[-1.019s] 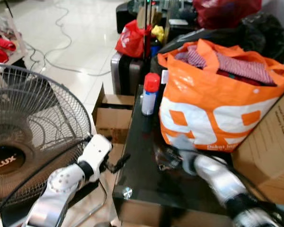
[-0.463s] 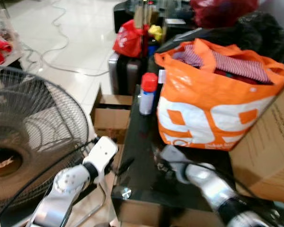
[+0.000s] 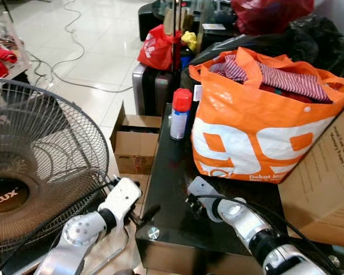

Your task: Hang keys on a hook

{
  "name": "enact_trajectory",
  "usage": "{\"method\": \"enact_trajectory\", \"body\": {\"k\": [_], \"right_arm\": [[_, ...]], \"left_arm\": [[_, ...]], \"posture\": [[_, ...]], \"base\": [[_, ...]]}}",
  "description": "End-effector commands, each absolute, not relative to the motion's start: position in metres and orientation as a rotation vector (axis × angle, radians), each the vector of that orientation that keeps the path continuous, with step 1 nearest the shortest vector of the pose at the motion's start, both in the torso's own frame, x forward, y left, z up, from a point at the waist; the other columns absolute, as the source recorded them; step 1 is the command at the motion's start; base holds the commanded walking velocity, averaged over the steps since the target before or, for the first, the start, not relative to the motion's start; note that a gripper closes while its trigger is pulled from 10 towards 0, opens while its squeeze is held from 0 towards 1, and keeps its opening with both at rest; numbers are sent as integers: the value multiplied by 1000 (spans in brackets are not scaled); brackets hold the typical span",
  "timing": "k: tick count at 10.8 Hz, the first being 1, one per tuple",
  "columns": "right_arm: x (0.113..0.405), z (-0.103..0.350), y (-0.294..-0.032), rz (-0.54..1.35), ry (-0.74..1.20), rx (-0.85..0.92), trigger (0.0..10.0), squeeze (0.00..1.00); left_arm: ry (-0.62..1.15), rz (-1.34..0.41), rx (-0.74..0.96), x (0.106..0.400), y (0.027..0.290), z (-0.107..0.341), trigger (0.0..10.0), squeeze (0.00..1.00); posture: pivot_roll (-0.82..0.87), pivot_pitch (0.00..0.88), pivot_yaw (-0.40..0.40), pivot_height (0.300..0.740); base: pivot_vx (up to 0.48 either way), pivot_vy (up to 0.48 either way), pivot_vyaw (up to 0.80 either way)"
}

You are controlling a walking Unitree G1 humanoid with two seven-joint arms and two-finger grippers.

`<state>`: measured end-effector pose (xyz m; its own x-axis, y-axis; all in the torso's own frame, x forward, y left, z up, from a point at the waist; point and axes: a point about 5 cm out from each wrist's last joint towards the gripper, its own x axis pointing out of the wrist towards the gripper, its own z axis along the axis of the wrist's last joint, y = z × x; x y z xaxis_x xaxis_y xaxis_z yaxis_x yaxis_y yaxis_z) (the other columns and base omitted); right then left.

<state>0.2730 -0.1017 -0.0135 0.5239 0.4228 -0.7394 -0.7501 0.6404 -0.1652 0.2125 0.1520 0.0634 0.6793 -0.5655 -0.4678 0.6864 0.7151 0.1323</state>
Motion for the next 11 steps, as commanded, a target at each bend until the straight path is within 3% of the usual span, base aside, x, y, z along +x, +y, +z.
{"method": "enact_trajectory", "body": {"k": [1, 2, 3, 4, 11], "right_arm": [[276, -13, -105, 723, 717, -526, 10000, 0], [276, -14, -105, 715, 722, -521, 10000, 0], [277, -14, -105, 704, 718, -511, 3922, 0], [278, -14, -104, 697, 715, -509, 0, 0], [278, -17, -103, 704, 724, -499, 0, 0]], "left_arm": [[406, -728, 321, 212, 151, 67, 10000, 812], [406, -731, 321, 213, 151, 68, 10000, 812], [405, -732, 322, 214, 152, 68, 10000, 816], [404, -733, 321, 214, 152, 68, 10000, 816], [439, -753, 273, 215, 150, 65, 10000, 812]], "posture": [[73, 0, -37, 740], [72, 0, -35, 740], [72, 0, -35, 740], [74, 0, -36, 740], [72, 0, -34, 740]], "base": [[0, 0, 0], [0, 0, 0], [0, 0, 0], [0, 0, 0], [0, 0, 0]]}}
